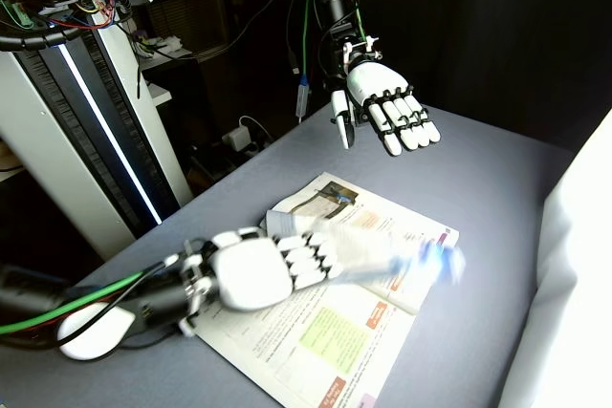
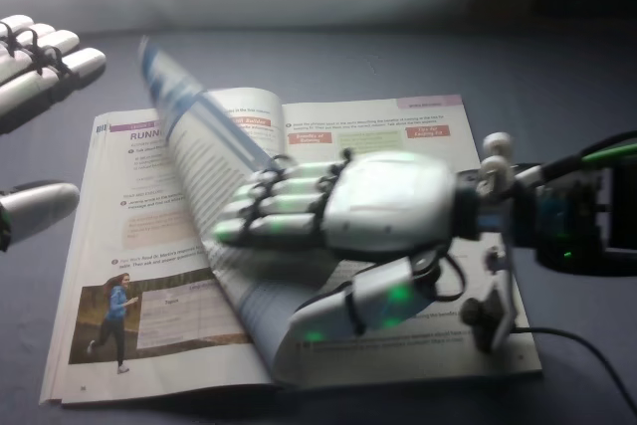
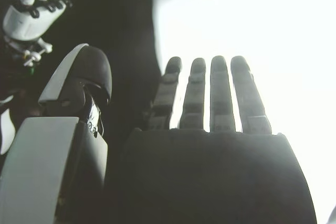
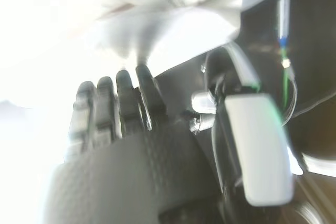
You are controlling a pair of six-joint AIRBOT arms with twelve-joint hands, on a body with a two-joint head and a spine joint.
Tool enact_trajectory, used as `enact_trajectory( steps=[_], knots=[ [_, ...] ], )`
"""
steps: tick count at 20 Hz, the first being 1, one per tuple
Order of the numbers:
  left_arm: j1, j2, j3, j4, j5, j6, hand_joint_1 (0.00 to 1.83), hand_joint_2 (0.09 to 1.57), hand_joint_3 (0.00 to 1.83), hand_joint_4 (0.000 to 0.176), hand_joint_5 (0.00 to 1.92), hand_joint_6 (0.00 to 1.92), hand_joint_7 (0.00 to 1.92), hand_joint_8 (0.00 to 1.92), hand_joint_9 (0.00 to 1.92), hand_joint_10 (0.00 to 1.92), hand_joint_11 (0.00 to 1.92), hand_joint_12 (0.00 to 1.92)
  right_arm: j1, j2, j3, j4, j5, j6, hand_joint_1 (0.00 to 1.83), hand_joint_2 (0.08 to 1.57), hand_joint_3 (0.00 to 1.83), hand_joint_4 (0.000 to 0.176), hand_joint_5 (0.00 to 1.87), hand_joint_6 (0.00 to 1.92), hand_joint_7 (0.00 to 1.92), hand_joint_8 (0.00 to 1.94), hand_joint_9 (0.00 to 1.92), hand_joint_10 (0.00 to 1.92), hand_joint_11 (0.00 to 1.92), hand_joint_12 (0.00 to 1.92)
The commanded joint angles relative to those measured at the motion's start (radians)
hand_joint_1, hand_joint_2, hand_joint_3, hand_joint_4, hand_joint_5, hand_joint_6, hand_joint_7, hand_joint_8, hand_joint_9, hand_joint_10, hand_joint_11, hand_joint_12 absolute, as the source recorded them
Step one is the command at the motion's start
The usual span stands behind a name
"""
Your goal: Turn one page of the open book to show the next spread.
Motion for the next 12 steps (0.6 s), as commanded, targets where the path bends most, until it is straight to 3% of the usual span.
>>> enact_trajectory(
  steps=[1,6,9,12],
  knots=[
    [-0.005,0.013,0.000,-0.033,-0.147,0.004,0.00,1.40,0.01,0.023,0.03,0.00,0.00,0.00,0.00,0.00,0.00,0.00,0.029,-0.010,0.002,0.038,0.116,-0.007,0.00,1.26,0.00,0.000,0.06,0.01,0.00,0.00,0.00,0.00,0.00,0.00],
    [-0.005,0.023,-0.002,-0.038,-0.192,0.009,0.00,1.37,0.00,0.031,0.03,0.00,0.00,0.00,0.00,0.00,0.00,0.00,0.072,-0.057,0.012,0.026,0.145,-0.026,0.00,1.22,0.00,0.000,0.01,0.00,0.00,0.00,0.00,0.00,0.00,0.00],
    [0.012,0.031,-0.008,-0.072,-0.238,0.018,0.00,1.40,0.01,0.009,0.09,0.02,0.01,0.00,0.00,0.00,0.02,0.01,0.098,-0.059,-0.002,0.002,0.193,-0.020,0.00,1.24,0.00,0.000,0.01,0.00,0.00,0.00,0.00,0.00,0.00,0.00],
    [0.038,0.046,-0.016,-0.111,-0.275,0.029,0.00,1.39,0.00,0.051,0.07,0.01,0.00,0.00,0.00,0.00,0.00,0.00,0.138,-0.052,-0.032,-0.054,0.250,0.012,0.00,1.24,0.00,0.000,0.00,0.00,0.00,0.00,0.00,0.00,0.00,0.00]
  ],
)
